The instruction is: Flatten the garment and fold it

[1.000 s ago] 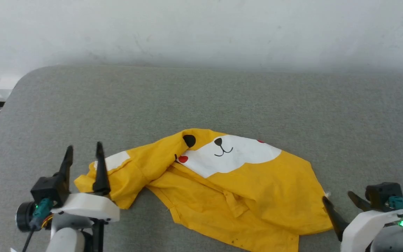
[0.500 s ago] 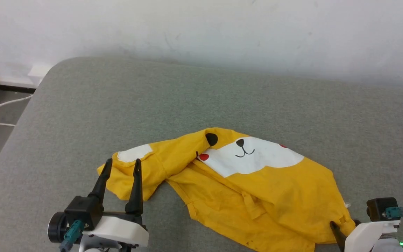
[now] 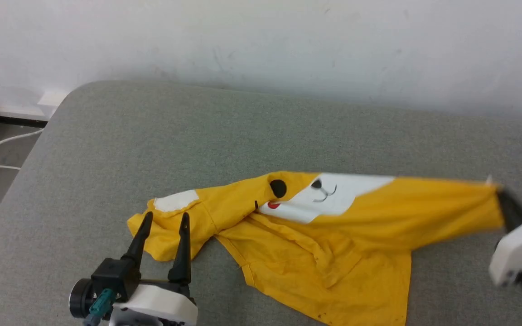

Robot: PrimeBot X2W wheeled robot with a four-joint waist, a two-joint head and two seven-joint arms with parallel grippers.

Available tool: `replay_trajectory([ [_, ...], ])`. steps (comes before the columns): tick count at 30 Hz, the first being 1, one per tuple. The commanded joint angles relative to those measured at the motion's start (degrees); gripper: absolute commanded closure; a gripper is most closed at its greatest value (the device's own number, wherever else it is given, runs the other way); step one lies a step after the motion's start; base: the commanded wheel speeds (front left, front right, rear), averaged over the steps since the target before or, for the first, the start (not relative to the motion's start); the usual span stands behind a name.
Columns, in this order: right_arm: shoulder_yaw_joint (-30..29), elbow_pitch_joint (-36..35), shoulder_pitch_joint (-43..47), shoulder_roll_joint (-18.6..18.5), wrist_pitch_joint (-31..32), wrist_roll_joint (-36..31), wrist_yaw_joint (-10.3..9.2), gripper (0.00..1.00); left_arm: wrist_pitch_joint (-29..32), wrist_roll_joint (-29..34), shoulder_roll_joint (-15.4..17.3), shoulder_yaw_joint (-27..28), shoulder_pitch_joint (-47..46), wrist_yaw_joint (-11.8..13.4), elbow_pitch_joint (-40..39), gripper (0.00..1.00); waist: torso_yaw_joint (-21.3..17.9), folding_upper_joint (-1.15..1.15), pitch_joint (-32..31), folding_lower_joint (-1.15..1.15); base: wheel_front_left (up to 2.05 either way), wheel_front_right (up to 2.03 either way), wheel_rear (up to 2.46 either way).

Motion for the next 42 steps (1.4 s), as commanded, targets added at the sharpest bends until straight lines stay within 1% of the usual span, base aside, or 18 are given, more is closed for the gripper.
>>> replay_trajectory([
  [1, -0.21, -1.67, -2.55, -1.04, -0.05, -0.45, -0.06, 1.0, -0.27, 0.4, -0.41, -0.03, -0.14, -0.36, -0.02, 0.0, 0.36, 0.0, 0.57, 0.01, 0.0, 0.0, 0.0],
  [3, -0.26, -4.07, -6.66, -2.91, 0.36, -0.33, -0.06, 1.0, -0.27, 0.32, -0.77, -0.21, -0.75, -0.55, -0.29, 0.0, 0.83, 0.0, 1.46, 0.01, 0.0, 0.0, 0.0],
  [6, 1.21, -4.28, -14.44, -7.31, 0.63, -1.14, -0.06, 1.0, -0.27, 0.3, -1.23, -0.77, -2.13, -1.01, -0.76, 0.0, 2.14, 0.0, 3.87, 0.01, 0.0, 0.0, 0.0],
  [9, 4.01, -1.85, -23.38, -10.44, -0.11, -1.65, -0.06, 1.0, -0.27, -0.07, -1.63, -1.23, -3.95, -1.53, -1.43, 0.0, 3.99, 0.0, 6.49, 0.01, 0.0, 0.0, 0.0],
  [11, 6.61, 1.01, -29.56, -12.34, -1.11, -2.32, -0.06, 1.0, -0.27, -0.5, -1.84, -1.63, -5.05, -1.76, -1.53, 0.0, 5.43, 0.0, 8.36, 0.01, 0.0, 0.0, 0.0],
  [14, 11.39, 7.0, -38.09, -13.56, -2.4, -3.21, -0.06, 1.0, -0.27, -1.13, -2.04, -2.15, -6.4, -1.79, -1.43, 0.0, 7.25, 0.0, 10.74, 0.01, 0.0, 0.0, 0.0],
  [18, 19.43, 18.58, -45.6, -14.48, -2.93, -4.35, -0.06, 1.0, -0.27, -2.21, -2.14, -3.33, -7.65, -1.69, -1.08, 0.0, 9.14, 0.0, 13.05, 0.01, 0.0, 0.0, 0.0],
  [21, 25.28, 27.9, -47.78, -15.13, -2.61, -4.38, -0.06, 1.0, -0.27, -3.43, -2.16, -4.76, -8.52, -1.17, -0.89, 0.0, 10.3, 0.0, 14.03, 0.01, 0.0, 0.0, 0.0],
  [23, 28.12, 33.29, -48.09, -15.51, -2.86, -4.13, -0.06, 1.0, -0.27, -3.97, -2.16, -5.42, -8.96, -0.74, -0.72, 0.0, 10.87, 0.0, 14.35, 0.01, 0.0, 0.0, 0.0],
  [28, 31.38, 43.56, -48.15, -15.07, -5.57, -1.85, -0.06, 1.0, -0.27, -4.37, -2.17, -6.15, -9.3, 0.09, -0.22, 0.0, 10.86, 0.0, 13.97, 0.01, 0.0, 0.0, 0.0],
  [29, 31.4, 45.04, -48.28, -14.76, -6.22, -1.39, -0.06, 0.64, -0.27, -4.28, -2.17, -6.08, -9.26, 0.13, -0.07, 0.0, 10.62, 0.0, 13.69, 0.01, 0.0, 0.0, 0.0],
  [30, 31.3, 46.45, -48.45, -14.4, -6.88, -0.95, -0.06, 0.0, -0.27, -4.14, -2.17, -5.95, -9.22, 0.13, 0.11, 0.0, 10.29, 0.0, 13.31, 0.01, 0.0, 0.0, 0.0],
  [33, 31.92, 49.43, -49.04, -13.37, -9.16, 0.42, -0.06, 0.0, -0.27, -3.54, -2.17, -5.17, -9.01, -0.11, 0.59, 0.0, 8.94, 0.0, 11.66, 0.01, 0.0, 0.0, 0.0],
  [36, 31.91, 50.58, -49.6, -12.39, -12.26, 2.66, -0.06, 0.0, -0.27, -2.75, -2.18, -4.09, -8.45, -0.46, 0.74, 0.0, 7.15, 0.0, 9.39, 0.01, 0.0, 0.0, 0.0],
  [39, 32.24, 50.12, -48.9, -11.39, -14.76, 5.59, -0.06, 0.0, -0.27, -2.0, -2.18, -2.81, -7.46, -0.71, 0.78, 0.0, 4.95, 0.0, 6.69, 0.01, 0.0, 0.0, 0.0],
  [42, 33.25, 47.77, -46.89, -11.16, -16.43, 8.92, -0.06, 0.0, -0.27, -1.48, -2.18, -1.74, -6.25, -0.87, 0.55, 0.0, 2.68, 0.0, 4.29, 0.01, 0.0, 0.0, 0.0],
])
